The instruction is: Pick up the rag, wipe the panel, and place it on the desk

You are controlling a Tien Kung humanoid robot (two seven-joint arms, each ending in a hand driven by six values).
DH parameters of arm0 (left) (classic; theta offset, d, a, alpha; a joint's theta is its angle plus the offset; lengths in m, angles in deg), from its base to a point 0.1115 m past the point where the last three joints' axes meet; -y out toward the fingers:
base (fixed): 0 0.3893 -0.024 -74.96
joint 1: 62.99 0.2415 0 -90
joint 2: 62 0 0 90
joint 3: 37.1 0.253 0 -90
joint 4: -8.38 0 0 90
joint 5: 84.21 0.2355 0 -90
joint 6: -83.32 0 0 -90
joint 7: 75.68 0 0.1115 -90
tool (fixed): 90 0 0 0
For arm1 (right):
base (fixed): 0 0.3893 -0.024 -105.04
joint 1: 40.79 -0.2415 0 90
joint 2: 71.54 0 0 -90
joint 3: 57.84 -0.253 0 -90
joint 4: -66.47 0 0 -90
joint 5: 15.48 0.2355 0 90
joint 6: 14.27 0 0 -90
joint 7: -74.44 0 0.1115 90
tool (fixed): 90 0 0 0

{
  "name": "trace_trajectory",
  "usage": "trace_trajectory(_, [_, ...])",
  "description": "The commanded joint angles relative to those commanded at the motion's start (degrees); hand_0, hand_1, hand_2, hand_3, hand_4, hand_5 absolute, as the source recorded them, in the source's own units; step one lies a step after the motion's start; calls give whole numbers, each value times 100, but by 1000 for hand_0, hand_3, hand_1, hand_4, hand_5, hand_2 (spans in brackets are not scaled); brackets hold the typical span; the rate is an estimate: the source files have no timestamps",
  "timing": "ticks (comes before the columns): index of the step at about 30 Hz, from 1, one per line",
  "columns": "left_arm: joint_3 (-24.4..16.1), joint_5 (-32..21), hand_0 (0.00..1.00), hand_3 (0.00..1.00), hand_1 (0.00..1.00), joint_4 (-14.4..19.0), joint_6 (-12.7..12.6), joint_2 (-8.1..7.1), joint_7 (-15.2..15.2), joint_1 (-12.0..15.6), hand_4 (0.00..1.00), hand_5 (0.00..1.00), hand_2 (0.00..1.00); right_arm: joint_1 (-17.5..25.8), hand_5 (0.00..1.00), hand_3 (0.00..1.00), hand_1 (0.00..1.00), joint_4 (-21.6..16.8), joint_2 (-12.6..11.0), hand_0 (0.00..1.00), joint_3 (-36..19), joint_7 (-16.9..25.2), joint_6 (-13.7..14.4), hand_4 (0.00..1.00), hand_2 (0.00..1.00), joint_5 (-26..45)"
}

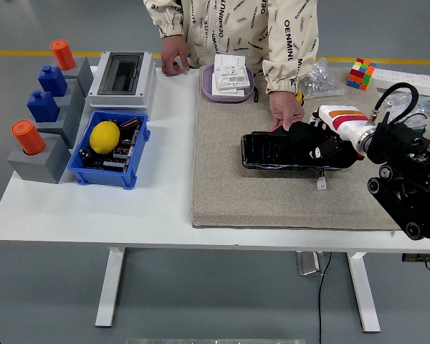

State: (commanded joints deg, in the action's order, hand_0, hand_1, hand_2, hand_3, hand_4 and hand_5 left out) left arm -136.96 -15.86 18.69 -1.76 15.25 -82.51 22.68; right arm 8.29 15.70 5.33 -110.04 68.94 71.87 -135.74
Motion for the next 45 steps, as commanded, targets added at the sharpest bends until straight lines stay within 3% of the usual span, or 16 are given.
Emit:
trace_trajectory(14, [2, 7, 725, 626, 716, 0, 5, 12, -3, 37, 695, 584, 767, 286, 109, 450, 419, 4, -503, 313, -361, -1, -11, 974, 462, -77])
trace_trajectory(24, [-11, 16, 724, 625, 716, 0, 3, 13, -5, 34, 695, 584, 767, 374, 110, 449, 419, 17, -714, 311, -528, -1, -16, 973, 462, -119])
trace_trajectory(45, [-39, 8, 725, 626, 716, 0, -5, 45, -13, -7, 694, 581, 767, 449, 121, 459, 421, 23, -744, 311, -723, 19, -11, 965, 468, -95])
